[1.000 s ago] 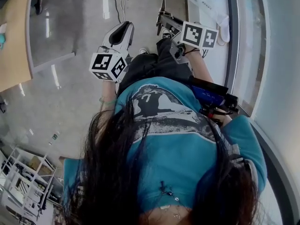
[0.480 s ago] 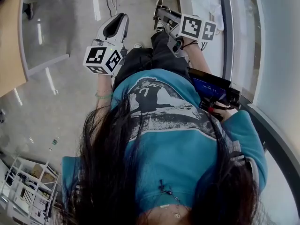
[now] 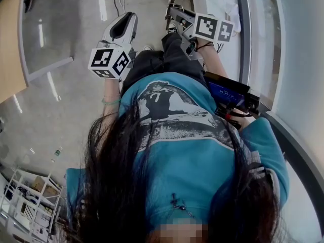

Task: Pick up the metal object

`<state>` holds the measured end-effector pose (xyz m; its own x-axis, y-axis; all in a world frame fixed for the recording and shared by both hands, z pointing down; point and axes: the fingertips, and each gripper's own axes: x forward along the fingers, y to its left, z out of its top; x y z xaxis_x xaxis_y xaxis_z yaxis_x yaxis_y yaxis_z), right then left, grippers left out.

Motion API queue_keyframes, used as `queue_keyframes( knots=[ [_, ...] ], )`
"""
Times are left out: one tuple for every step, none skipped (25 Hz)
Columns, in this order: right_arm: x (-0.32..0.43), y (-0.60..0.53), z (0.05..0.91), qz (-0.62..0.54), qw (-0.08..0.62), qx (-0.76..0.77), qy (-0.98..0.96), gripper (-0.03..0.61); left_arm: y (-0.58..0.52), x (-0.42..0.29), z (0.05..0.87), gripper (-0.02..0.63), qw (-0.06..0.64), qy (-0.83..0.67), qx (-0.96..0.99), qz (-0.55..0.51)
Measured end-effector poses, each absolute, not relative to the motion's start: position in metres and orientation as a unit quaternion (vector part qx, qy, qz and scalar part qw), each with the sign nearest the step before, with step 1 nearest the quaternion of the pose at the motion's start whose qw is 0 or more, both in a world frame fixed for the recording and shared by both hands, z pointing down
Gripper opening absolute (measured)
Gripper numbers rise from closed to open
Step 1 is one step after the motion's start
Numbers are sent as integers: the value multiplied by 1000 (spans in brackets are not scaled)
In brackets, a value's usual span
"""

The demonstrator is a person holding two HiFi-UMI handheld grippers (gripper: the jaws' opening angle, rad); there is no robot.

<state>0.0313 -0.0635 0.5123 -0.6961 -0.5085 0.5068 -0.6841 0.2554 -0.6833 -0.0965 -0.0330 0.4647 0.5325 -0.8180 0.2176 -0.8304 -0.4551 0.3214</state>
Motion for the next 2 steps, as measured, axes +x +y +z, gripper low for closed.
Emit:
queue_keyframes(
  knots=[
    [34, -62, 515, 477, 91, 379, -787, 98, -32, -94, 468, 41, 197, -483, 853, 16],
    [38, -61, 518, 477, 90, 380, -788, 98, -31, -91, 471, 41, 196, -483, 853, 16]
  ],
)
